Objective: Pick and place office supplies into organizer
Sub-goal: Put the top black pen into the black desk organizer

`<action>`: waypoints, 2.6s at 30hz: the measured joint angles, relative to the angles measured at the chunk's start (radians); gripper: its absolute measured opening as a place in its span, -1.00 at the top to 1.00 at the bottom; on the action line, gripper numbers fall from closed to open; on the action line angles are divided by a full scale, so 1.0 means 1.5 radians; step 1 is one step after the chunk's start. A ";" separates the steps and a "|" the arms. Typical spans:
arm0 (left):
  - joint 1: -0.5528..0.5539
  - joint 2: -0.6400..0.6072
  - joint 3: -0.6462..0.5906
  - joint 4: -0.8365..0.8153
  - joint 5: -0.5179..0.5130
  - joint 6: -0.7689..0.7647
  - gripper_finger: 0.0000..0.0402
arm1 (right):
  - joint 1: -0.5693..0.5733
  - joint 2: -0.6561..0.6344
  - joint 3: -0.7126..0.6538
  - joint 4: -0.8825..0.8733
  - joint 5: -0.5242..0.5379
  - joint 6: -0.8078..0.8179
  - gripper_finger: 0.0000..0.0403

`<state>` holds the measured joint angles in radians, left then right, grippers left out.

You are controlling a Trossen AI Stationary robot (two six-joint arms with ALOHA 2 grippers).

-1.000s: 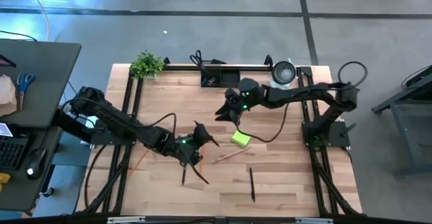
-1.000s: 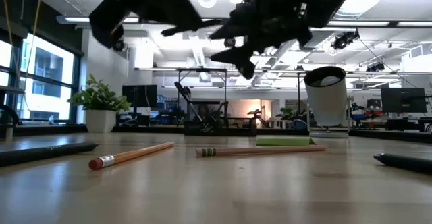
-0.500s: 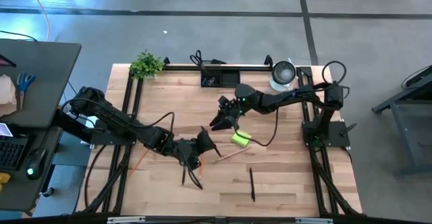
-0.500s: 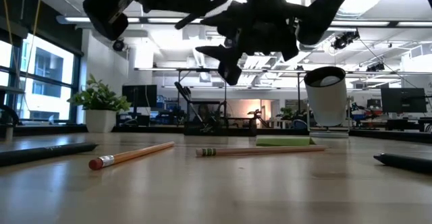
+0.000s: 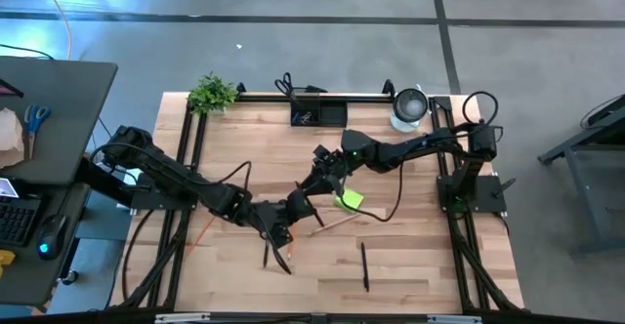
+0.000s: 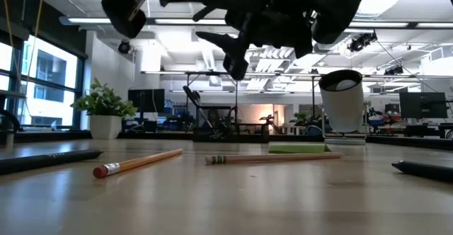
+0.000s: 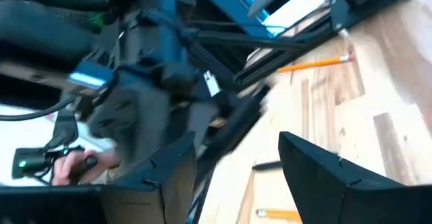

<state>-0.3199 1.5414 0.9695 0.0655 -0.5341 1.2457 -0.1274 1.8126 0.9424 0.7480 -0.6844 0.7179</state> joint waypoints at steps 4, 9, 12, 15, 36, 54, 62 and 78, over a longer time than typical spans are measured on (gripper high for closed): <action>0.008 0.018 0.000 0.039 0.016 0.022 0.90 | 0.000 0.000 0.000 0.003 -0.003 0.004 -0.01; 0.021 0.036 0.000 0.056 0.029 0.028 0.90 | 0.008 0.000 0.000 0.013 -0.011 0.004 -0.01; 0.021 0.035 0.000 0.061 0.013 0.027 0.90 | 0.011 0.000 0.000 0.012 -0.021 -0.004 0.01; 0.021 0.035 0.000 0.065 -0.004 0.028 0.90 | 0.011 0.000 0.000 0.011 -0.045 -0.019 0.10; 0.021 0.035 0.000 0.060 -0.002 -0.207 0.91 | -0.045 0.000 0.000 0.007 -0.049 -0.112 0.86; 0.021 0.033 -0.038 -0.005 -0.033 -0.801 0.91 | -0.289 -0.001 0.023 0.046 0.175 -0.419 0.86; 0.071 0.020 -0.214 0.373 0.150 -0.783 0.97 | -0.337 -0.001 0.150 -0.034 0.094 -0.475 0.86; 0.302 -0.115 -0.381 0.567 0.247 -0.835 0.97 | -0.358 0.214 0.408 -0.187 0.079 -0.584 0.78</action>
<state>0.1336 1.3694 0.3984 0.9160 -0.1643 -0.0074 -0.6642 2.1328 1.5541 0.4669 -0.5657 -0.1580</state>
